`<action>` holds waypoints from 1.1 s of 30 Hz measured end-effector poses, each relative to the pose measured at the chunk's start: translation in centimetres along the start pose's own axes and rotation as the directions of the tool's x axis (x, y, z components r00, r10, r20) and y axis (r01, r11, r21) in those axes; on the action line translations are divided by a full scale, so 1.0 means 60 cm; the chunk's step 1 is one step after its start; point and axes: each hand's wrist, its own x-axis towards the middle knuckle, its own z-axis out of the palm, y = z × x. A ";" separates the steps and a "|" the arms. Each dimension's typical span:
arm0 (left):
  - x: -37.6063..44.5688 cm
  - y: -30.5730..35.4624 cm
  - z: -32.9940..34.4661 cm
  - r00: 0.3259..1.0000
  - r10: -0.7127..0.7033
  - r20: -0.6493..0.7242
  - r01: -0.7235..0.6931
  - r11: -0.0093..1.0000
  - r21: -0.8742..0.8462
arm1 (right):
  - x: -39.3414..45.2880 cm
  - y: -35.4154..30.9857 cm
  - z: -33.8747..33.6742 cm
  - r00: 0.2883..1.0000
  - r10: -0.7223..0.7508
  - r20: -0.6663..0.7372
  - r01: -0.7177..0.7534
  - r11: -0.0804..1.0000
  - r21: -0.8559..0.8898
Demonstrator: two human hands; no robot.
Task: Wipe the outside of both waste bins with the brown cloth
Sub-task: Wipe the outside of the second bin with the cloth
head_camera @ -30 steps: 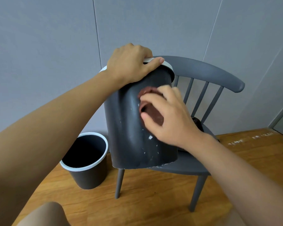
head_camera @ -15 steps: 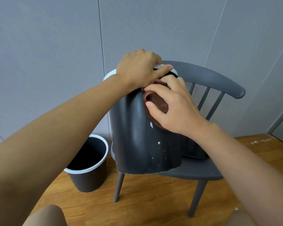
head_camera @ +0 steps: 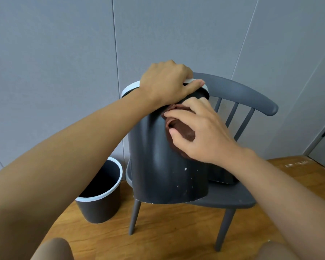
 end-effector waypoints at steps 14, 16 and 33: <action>0.002 0.000 0.006 1.000 -0.019 0.009 0.019 0.999 -0.030 | -0.056 0.001 0.000 0.999 0.004 -0.045 -0.002 0.999 0.038; 0.002 -0.003 0.005 0.999 -0.031 0.019 0.031 0.999 -0.038 | -0.031 0.023 0.004 0.980 0.149 -0.134 -0.140 0.988 0.069; -0.015 -0.044 0.006 0.993 -0.116 -0.003 0.115 0.990 -0.082 | -0.118 0.005 0.032 0.972 0.207 -0.116 -0.184 0.966 0.180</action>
